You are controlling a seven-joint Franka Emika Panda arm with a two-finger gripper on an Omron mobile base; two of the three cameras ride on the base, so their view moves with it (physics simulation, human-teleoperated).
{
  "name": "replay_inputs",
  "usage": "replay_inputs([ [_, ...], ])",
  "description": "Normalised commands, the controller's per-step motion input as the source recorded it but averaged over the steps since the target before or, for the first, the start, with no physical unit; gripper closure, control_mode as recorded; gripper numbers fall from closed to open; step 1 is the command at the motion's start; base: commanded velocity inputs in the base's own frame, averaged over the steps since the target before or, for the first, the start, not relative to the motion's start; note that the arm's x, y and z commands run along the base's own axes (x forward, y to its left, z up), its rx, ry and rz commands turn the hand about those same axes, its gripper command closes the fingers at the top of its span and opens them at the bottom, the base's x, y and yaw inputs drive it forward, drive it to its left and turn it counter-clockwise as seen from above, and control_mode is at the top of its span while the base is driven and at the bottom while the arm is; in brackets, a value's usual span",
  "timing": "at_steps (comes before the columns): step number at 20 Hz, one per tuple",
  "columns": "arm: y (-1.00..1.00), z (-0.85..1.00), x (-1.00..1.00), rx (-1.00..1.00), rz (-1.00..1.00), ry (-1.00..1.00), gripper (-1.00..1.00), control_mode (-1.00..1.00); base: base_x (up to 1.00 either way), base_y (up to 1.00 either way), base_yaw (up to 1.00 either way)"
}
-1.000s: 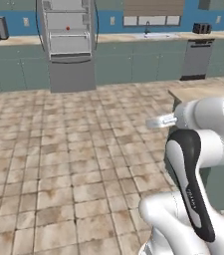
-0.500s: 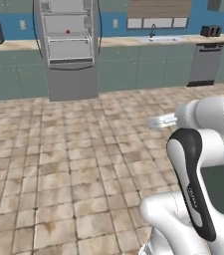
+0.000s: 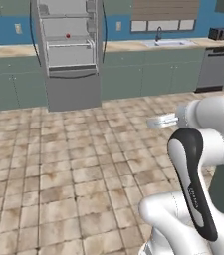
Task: Retrieve the kiwi and apple from the fridge and place them into the bowl on the dining table.
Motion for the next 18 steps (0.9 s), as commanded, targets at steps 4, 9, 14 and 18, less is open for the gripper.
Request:
replay_inputs([
  [4,0.0,0.0,0.0,0.0,0.0,0.0,-1.0,1.0,1.0,0.56,-0.08],
  [9,0.0,0.0,0.0,0.0,0.0,0.0,-1.0,1.0,1.0,0.38,-0.08],
  [14,0.0,0.0,0.0,0.0,0.0,0.0,-1.0,1.0,1.0,0.11,-0.05],
  [18,0.0,0.0,0.0,0.0,0.0,0.0,-1.0,1.0,1.0,0.19,-0.05],
])
